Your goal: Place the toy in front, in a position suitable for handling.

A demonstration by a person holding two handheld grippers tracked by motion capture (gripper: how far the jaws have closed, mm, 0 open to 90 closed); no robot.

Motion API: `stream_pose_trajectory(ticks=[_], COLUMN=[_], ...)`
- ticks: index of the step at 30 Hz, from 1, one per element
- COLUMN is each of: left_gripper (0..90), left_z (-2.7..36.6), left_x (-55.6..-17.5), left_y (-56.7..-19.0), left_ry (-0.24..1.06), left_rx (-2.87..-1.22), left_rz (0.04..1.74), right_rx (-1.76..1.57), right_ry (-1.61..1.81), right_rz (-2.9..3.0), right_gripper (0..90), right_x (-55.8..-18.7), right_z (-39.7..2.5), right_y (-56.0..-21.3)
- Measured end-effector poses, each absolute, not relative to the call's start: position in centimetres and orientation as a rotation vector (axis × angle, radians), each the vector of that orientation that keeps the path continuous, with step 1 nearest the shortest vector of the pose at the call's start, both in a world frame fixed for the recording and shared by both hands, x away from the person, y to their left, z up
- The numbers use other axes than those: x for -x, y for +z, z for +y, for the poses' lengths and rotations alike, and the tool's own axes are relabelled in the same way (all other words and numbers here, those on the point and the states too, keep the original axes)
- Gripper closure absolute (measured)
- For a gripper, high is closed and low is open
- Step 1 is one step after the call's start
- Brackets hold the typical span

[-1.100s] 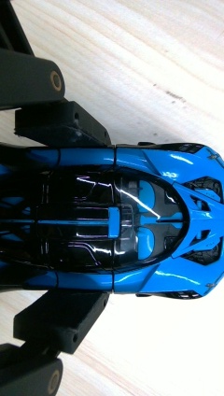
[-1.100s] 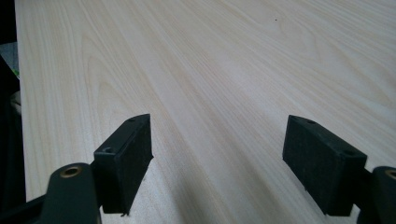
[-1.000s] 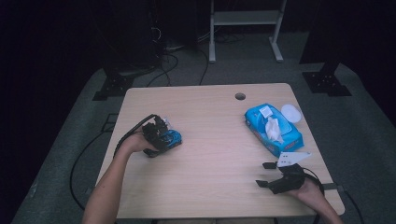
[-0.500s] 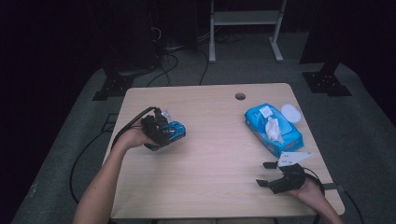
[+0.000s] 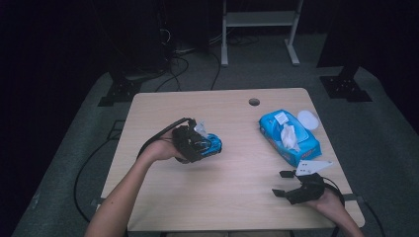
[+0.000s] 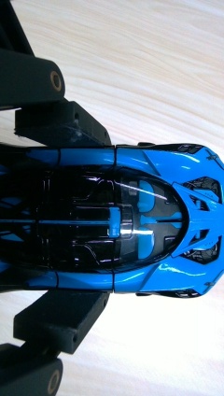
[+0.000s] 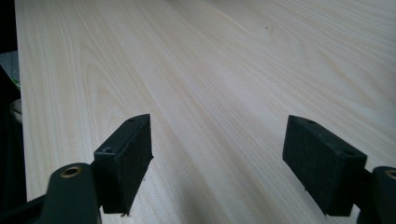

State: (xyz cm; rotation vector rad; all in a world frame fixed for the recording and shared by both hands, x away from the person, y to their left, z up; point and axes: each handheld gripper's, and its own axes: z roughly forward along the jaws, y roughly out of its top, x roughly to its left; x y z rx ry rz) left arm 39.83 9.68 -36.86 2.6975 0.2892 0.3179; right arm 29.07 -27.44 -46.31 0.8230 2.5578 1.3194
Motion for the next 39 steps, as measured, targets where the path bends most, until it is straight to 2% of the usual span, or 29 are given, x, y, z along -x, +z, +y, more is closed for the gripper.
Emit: stream_pose_trajectory(ticks=[14,29,39], left_gripper=[28.1,28.0,28.0], left_z=[4.6,2.9,2.2], left_x=[-38.2,-37.5,-37.3], left_y=[-38.1,-40.6,-43.2], left_ry=[0.266,0.210,0.121], left_rx=[-2.708,-2.754,-2.788], left_rz=[0.126,0.057,0.047], right_rx=[-0.833,-0.834,-0.831], right_ry=[1.325,1.321,1.319], right_rz=[2.544,2.549,2.555], right_gripper=[23.1,23.1,23.1], right_x=[-29.1,-29.1,-29.1], right_z=[-28.0,-27.9,-27.9], right_y=[-46.3,-46.3,-46.3])
